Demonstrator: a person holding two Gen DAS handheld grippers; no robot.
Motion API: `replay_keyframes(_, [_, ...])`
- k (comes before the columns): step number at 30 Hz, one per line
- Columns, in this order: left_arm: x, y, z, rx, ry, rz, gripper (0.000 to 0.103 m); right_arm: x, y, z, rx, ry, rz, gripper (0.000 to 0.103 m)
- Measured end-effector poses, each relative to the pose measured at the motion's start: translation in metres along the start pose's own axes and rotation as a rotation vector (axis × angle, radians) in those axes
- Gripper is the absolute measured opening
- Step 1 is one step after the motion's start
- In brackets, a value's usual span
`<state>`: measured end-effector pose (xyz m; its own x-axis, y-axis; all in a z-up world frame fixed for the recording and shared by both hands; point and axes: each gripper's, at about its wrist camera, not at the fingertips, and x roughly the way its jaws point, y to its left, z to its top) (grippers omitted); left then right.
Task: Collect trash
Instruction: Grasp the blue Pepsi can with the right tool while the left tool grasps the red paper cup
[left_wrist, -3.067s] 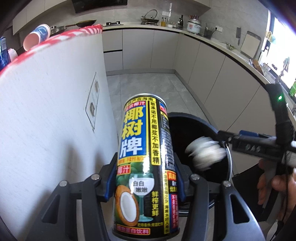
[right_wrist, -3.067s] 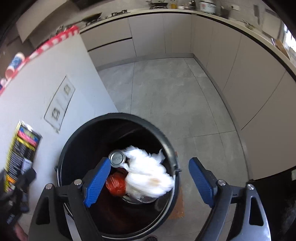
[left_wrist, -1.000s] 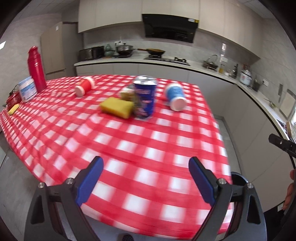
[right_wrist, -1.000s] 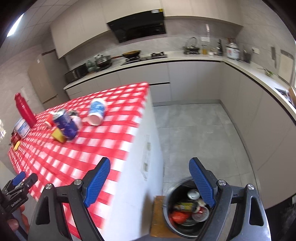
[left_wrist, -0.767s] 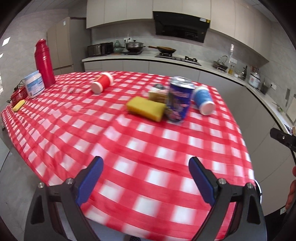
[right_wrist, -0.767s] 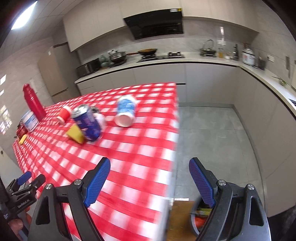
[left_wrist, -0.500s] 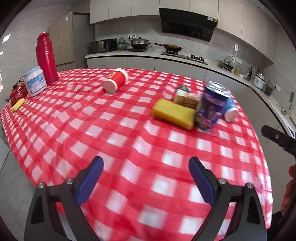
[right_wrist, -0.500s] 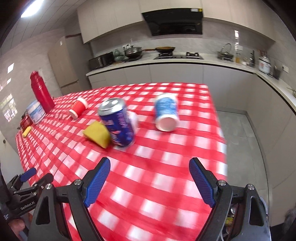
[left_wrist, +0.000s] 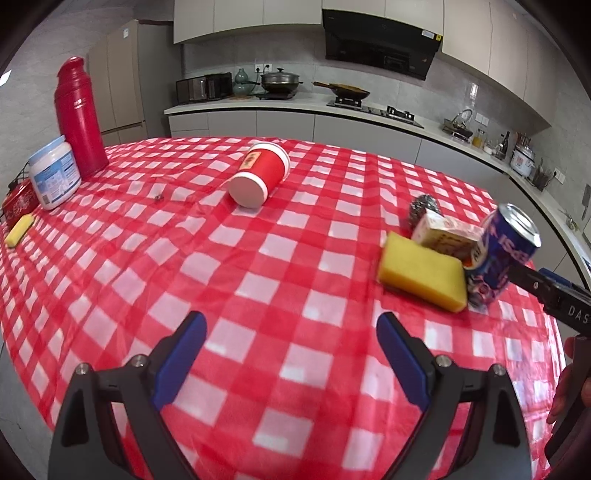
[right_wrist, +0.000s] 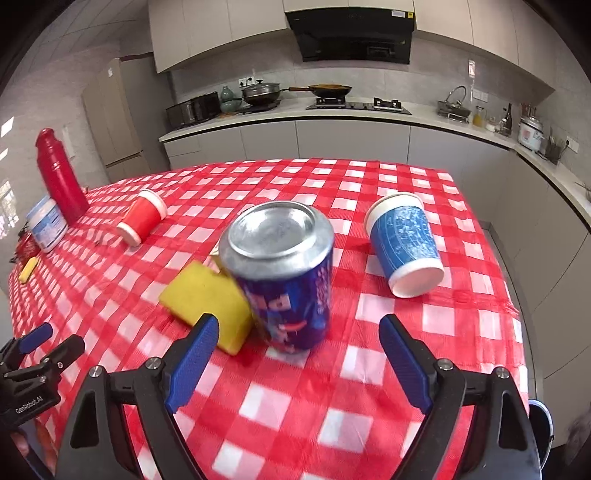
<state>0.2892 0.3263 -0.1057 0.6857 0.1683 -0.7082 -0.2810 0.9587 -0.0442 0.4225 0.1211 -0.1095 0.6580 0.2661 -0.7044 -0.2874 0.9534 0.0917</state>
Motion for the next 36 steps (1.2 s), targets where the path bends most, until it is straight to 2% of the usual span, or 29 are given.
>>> replay_keyframes(9, [0.022, 0.008, 0.022, 0.034, 0.003, -0.011, 0.094, 0.03, 0.002, 0.011, 0.039, -0.005, -0.047, 0.092])
replay_keyframes(11, [0.028, 0.009, 0.027, 0.044, 0.005, -0.01, 0.094, 0.033, 0.001, 0.013, 0.046, -0.005, -0.036, 0.091])
replay_keyframes(13, [0.036, 0.012, 0.034, 0.048, 0.008, -0.008, 0.094, 0.033, 0.0, 0.015, 0.046, -0.011, -0.014, 0.063])
replay_keyframes(24, [0.097, 0.025, 0.085, 0.072, 0.016, 0.005, 0.094, 0.028, -0.006, 0.031, 0.036, -0.042, -0.028, 0.06])
replay_keyframes(29, [0.121, 0.036, 0.105, 0.077, 0.01, -0.005, 0.094, 0.031, -0.008, 0.038, 0.035, -0.026, -0.016, 0.06])
replay_keyframes(36, [0.156, 0.036, 0.123, 0.125, 0.049, -0.002, 0.094, 0.038, -0.011, 0.036, 0.029, -0.008, -0.01, 0.06])
